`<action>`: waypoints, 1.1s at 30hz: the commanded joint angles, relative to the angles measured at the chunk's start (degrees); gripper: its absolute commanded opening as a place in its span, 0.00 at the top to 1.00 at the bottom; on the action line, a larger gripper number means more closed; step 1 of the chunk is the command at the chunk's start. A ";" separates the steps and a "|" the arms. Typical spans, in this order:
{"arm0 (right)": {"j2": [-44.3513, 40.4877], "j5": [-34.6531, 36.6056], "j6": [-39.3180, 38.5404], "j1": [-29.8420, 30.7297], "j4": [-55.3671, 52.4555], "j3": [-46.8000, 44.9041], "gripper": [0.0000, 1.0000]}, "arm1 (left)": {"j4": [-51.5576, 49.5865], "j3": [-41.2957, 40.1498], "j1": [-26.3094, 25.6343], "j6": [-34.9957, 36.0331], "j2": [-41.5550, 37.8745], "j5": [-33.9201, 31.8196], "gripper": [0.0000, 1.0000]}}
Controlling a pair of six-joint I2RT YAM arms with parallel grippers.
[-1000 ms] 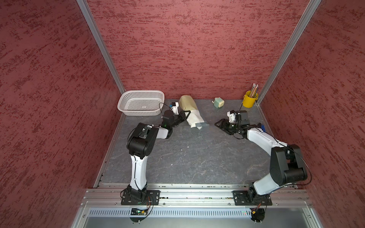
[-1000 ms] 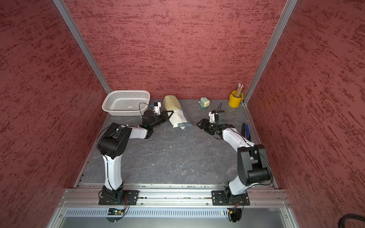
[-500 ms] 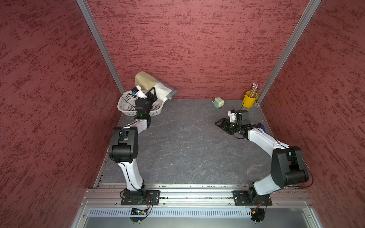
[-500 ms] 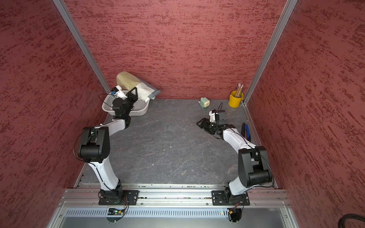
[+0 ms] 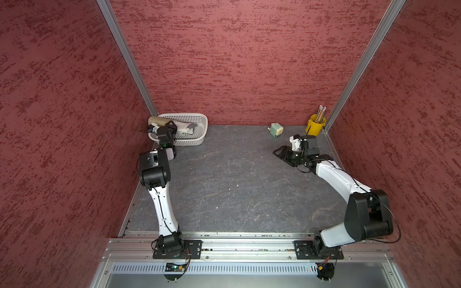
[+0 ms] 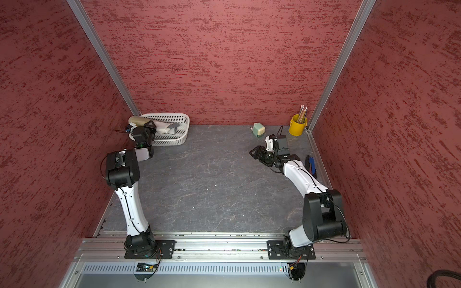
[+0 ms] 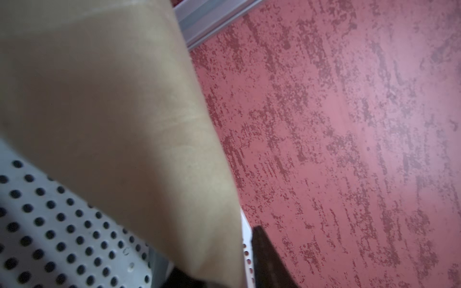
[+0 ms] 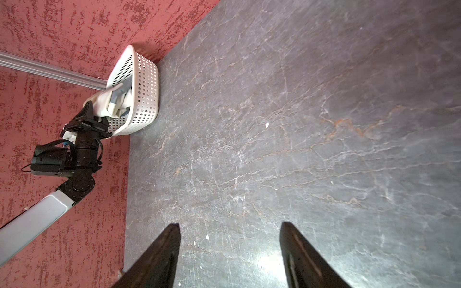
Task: Roll up the pillowcase
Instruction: Place the pillowcase in the bin, then reset both arms
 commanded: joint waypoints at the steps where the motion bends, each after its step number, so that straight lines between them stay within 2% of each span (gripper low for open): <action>1: -2.00 2.70 -1.47 -0.33 -2.43 2.66 0.31 | 1.61 1.40 -1.10 -1.55 -2.08 2.16 0.00; 4: -2.02 4.41 -2.34 -0.38 -4.56 4.41 0.30 | -10.75 3.80 -1.22 -4.50 -5.89 3.21 0.00; 5: -2.02 4.91 -2.64 -0.35 -5.11 4.93 0.30 | -18.57 5.12 -1.22 -4.89 -7.88 3.49 0.00; 7: -2.55 5.65 -2.81 -0.45 -5.38 5.62 0.29 | -28.64 6.41 -1.62 -3.44 -12.14 3.09 0.00; 10: -4.24 7.50 -2.74 -0.52 -5.73 6.51 0.26 | -39.39 4.56 -2.36 -4.38 -20.21 -1.23 0.00; 12: -4.47 8.35 -3.05 -0.63 -6.90 7.69 0.24 | -48.75 2.89 -2.13 -6.66 -25.60 -2.08 0.00; 14: -4.92 10.34 -3.25 -0.67 -7.85 8.34 0.20 | -53.12 -1.86 -2.07 -7.00 -31.47 -2.24 0.00; 16: -5.74 13.32 -4.02 -0.76 -8.17 8.20 0.13 | -53.45 -8.57 -2.82 -4.68 -37.83 -2.68 0.00; 19: -9.05 21.82 -8.33 -0.75 -7.30 5.80 0.05 | -53.17 -18.92 -7.41 8.14 -48.97 -9.71 0.00; 20: -10.96 26.31 -10.36 -0.77 -6.22 3.94 0.03 | -51.70 -22.93 -10.13 14.19 -53.22 -13.61 0.00; 22: -15.29 33.64 -14.95 -0.79 -1.51 -1.53 0.03 | -42.47 -32.69 -15.40 28.54 -59.05 -18.40 0.00; 24: -19.88 38.71 -22.46 -0.78 7.24 -9.40 0.03 | -34.72 -41.83 -20.16 38.13 -63.79 -25.13 0.00; 27: -26.45 44.27 -34.00 -0.81 27.78 -25.55 0.02 | -18.28 -57.65 -25.95 52.02 -68.05 -33.32 0.00; 28: -27.86 45.40 -37.25 -0.77 35.87 -30.87 0.01 | -9.93 -62.78 -26.99 56.33 -68.65 -34.27 0.00; 30: -27.66 48.26 -39.76 -1.00 44.90 -36.83 0.02 | -0.54 -69.54 -26.68 59.87 -67.16 -34.56 0.00; 33: -22.67 47.40 -38.91 -1.73 46.14 -37.44 0.02 | 11.15 -72.99 -24.60 63.71 -59.48 -32.79 0.00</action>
